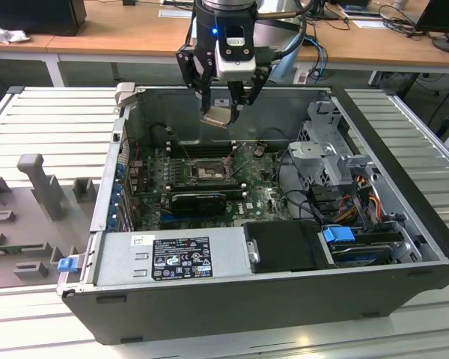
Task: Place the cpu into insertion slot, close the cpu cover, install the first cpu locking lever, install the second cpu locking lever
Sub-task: 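Place the cpu into insertion slot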
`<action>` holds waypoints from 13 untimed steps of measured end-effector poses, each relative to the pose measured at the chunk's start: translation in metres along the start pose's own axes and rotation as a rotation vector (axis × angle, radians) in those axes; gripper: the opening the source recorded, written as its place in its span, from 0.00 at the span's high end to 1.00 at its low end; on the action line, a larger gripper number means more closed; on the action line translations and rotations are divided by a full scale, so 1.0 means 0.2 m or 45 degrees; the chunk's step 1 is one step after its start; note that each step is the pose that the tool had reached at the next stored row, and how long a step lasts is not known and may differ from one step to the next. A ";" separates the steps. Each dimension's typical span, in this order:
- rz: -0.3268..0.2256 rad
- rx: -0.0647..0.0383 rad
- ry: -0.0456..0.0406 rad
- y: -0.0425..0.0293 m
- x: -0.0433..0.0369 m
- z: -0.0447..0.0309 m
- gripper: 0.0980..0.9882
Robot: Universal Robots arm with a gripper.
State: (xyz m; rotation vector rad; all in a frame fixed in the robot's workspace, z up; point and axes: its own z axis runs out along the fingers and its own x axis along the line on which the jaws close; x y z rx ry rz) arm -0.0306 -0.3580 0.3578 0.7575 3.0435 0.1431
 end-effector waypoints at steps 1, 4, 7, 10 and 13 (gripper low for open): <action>0.002 0.000 0.000 0.000 0.000 0.000 0.52; 0.010 0.000 -0.001 0.000 0.000 0.000 0.52; 0.019 0.000 -0.002 0.000 0.000 0.000 0.52; 0.030 -0.001 -0.003 0.000 0.000 0.000 0.52; 0.040 -0.001 -0.004 0.000 0.000 0.000 0.52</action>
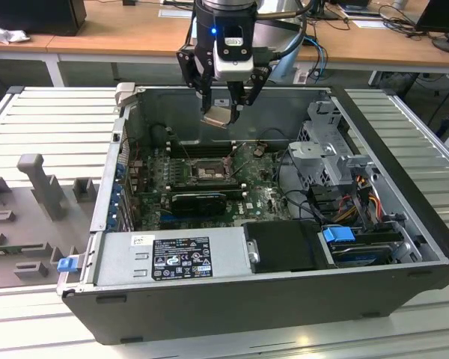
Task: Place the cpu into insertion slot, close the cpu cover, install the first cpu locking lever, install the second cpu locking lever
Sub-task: 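Place the cpu into insertion slot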
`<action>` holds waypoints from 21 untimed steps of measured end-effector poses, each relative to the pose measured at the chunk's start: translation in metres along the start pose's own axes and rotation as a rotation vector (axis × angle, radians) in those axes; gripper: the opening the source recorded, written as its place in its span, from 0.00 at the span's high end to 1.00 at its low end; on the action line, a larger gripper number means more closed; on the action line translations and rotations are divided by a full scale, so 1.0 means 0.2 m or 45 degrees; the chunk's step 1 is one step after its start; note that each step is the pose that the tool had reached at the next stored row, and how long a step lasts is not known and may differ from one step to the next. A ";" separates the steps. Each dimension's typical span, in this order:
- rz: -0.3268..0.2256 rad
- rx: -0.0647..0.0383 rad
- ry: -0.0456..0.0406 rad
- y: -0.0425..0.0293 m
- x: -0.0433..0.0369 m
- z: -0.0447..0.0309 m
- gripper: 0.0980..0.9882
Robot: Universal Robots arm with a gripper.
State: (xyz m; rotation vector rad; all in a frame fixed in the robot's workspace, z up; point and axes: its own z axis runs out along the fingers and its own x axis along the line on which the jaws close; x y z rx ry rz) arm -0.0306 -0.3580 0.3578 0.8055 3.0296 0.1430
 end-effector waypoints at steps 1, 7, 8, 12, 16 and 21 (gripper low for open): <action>0.002 0.000 0.000 0.000 0.000 0.000 0.52; 0.019 0.000 -0.002 0.000 0.000 0.000 0.52; 0.024 -0.001 -0.002 0.000 0.000 0.000 0.52; 0.040 -0.001 -0.004 0.000 0.000 0.000 0.52; 0.050 -0.001 -0.004 -0.001 0.000 0.012 0.52; 0.056 0.000 -0.004 -0.001 -0.001 0.015 0.52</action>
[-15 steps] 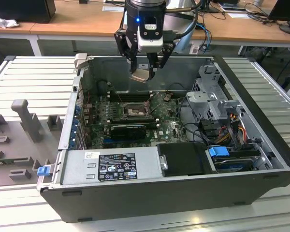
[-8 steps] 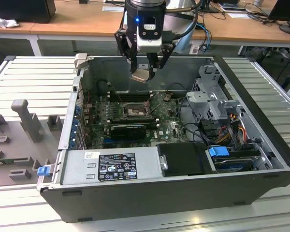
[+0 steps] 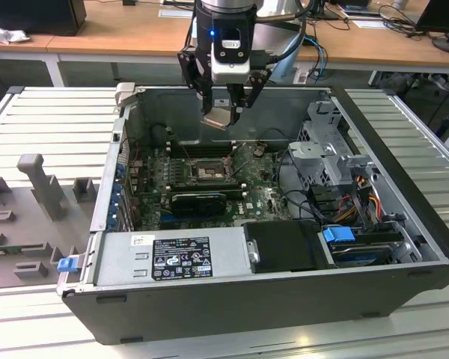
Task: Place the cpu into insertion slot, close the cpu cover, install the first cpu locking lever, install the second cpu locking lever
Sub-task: 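Place the cpu into insertion slot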
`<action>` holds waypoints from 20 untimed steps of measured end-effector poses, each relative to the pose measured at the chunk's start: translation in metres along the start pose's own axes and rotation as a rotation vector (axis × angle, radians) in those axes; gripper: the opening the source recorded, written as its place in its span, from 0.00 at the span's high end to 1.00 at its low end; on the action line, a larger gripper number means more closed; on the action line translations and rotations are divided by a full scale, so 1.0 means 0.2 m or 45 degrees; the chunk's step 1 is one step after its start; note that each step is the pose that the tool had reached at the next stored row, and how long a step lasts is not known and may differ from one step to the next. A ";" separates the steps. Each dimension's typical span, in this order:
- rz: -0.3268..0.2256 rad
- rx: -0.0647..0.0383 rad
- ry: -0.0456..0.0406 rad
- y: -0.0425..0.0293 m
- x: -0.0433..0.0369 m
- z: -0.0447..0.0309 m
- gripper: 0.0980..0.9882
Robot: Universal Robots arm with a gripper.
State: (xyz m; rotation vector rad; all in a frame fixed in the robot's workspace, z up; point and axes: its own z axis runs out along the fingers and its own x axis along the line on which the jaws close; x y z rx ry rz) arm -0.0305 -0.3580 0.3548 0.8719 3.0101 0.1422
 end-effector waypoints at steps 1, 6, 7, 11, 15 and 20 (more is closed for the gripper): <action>0.003 0.000 0.000 0.000 0.000 0.000 0.52; 0.019 0.000 -0.002 0.000 0.000 0.001 0.52; 0.023 -0.001 -0.002 0.000 0.000 0.001 0.52; 0.037 -0.001 -0.003 0.000 0.000 0.001 0.52; 0.047 -0.001 -0.004 0.000 0.000 0.001 0.52; 0.059 -0.001 -0.005 -0.001 0.000 0.006 0.52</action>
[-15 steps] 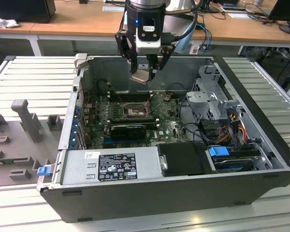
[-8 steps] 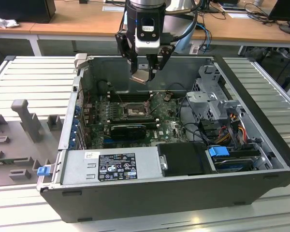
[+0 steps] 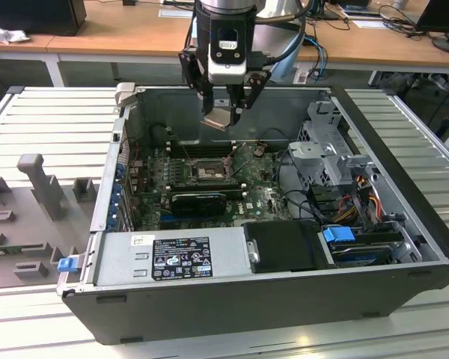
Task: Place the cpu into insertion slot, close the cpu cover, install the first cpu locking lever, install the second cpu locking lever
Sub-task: 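Place the cpu into insertion slot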
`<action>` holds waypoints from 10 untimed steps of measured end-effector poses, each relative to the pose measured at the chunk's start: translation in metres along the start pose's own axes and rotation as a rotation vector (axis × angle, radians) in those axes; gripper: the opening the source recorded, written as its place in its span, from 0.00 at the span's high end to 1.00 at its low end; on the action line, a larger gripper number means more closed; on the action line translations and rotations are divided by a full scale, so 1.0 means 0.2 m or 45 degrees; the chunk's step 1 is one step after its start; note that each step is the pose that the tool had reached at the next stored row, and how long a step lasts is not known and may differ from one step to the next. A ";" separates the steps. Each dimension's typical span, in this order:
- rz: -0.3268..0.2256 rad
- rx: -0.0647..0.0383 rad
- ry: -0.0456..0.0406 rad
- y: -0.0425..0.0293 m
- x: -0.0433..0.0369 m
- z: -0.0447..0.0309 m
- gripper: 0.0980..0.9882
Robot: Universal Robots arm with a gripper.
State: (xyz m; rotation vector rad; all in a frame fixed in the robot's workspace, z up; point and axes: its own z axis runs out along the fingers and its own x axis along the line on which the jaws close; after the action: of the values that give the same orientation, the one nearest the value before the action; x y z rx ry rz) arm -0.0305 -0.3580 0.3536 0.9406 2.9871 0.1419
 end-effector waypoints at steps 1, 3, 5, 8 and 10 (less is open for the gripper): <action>0.000 0.000 0.000 0.000 0.000 0.000 0.52; 0.000 0.000 0.000 0.000 0.000 0.002 0.52; 0.001 0.000 0.000 0.000 0.000 0.002 0.52; 0.004 0.000 0.000 0.000 0.000 0.002 0.52; 0.007 0.000 -0.001 0.000 0.000 0.002 0.52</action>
State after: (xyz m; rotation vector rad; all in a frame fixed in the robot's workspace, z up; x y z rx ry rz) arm -0.0305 -0.3580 0.3533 0.9490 2.9842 0.1418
